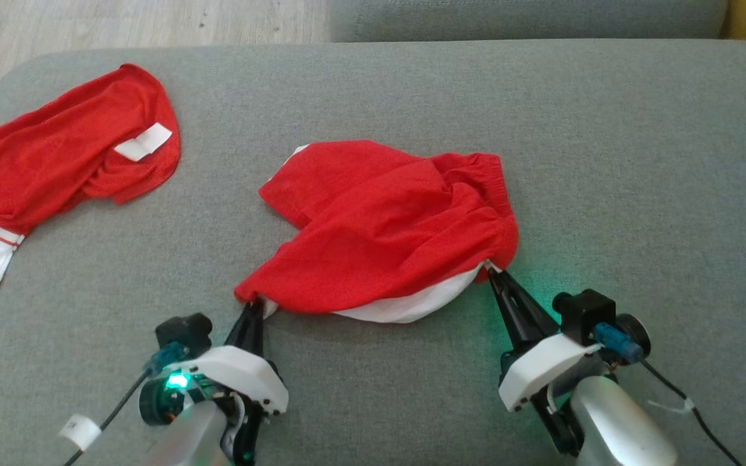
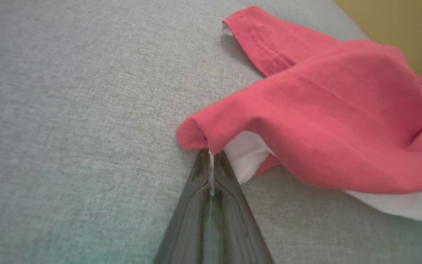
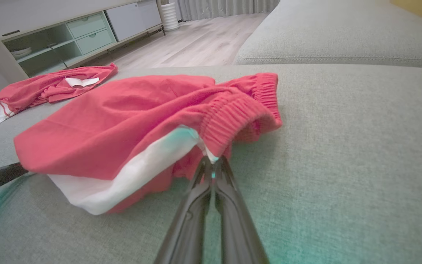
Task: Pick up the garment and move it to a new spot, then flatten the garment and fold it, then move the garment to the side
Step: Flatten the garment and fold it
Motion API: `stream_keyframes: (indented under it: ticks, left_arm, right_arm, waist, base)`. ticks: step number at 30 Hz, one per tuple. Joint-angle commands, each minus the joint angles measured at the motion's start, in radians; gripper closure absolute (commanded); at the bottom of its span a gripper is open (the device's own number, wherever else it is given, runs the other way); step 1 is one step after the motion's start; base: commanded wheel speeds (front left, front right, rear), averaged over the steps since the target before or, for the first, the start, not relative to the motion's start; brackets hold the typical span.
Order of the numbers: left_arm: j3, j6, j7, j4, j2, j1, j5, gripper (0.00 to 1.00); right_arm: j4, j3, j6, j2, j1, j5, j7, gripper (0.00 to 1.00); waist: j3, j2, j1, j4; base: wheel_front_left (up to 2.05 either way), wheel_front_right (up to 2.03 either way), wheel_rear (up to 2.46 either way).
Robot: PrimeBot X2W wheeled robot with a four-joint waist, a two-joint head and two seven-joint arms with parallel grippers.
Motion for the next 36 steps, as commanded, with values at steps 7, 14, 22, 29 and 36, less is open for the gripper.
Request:
stream_keyframes:
  ticks: [7,14,22,29,36]
  left_arm:
    - [-0.03,-0.017,-0.031,-0.003,0.008,-0.036,0.025,1.0]
    - [-0.022,-0.016,-0.065,-0.124,0.084,-0.034,0.065,1.0]
    - [0.003,0.028,-0.049,-0.47,0.241,0.022,0.11,1.0]
    - [0.056,0.107,0.091,-0.934,0.412,0.041,0.144,1.0]
    - [0.132,0.166,0.256,-1.294,0.546,-0.021,0.17,1.0]
  right_arm:
    - [-0.046,0.008,0.008,-0.002,-0.047,0.0,-0.011,1.0]
    - [-0.126,-0.023,0.008,-0.002,-0.041,0.036,-0.011,1.0]
    - [-0.275,-0.05,0.008,-0.005,-0.033,0.035,-0.008,1.0]
    - [-0.548,-0.073,0.008,-0.06,-0.016,0.056,0.078,1.0]
    - [-0.867,-0.091,0.008,-0.133,0.001,0.068,0.238,1.0]
  waist:
    - [-0.012,0.0,0.0,0.006]
    - [-0.055,0.0,0.0,0.011]
    - [-0.132,0.0,0.0,-0.006]
    - [-0.18,0.0,0.0,-0.036]
    - [-0.189,0.0,0.0,-0.062]
  base:
    - [0.0,0.0,0.0]
    - [0.0,0.0,0.0]
    - [0.0,0.0,0.0]
    - [0.0,0.0,0.0]
    - [0.0,0.0,0.0]
